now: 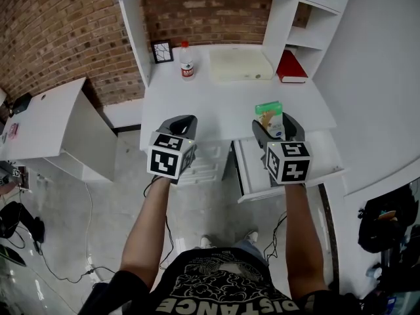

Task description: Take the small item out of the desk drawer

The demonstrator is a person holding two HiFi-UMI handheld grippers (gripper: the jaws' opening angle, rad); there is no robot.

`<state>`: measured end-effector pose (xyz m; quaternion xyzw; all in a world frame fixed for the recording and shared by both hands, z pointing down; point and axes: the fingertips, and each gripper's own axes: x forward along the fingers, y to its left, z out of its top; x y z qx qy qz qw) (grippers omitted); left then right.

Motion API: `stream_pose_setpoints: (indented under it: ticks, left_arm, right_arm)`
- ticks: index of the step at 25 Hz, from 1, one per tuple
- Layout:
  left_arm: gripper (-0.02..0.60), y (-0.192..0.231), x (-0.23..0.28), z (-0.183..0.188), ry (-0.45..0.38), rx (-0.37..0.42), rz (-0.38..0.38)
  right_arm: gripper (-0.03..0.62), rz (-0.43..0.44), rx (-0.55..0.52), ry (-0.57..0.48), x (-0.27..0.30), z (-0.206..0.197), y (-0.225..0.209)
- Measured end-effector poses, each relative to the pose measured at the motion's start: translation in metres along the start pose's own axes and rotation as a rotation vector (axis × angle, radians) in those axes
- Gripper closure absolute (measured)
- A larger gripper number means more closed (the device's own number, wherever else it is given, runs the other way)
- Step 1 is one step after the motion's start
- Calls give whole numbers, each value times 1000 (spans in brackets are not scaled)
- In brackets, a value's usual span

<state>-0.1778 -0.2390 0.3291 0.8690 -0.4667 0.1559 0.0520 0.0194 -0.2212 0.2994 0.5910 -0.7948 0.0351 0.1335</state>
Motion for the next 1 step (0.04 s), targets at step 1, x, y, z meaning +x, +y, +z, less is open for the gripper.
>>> stream_pose_setpoints:
  ticks: [1]
  left_arm:
    - [580,1,1,0,0,1,-1]
  right_arm:
    - [246,0,1,-1,1,0,0]
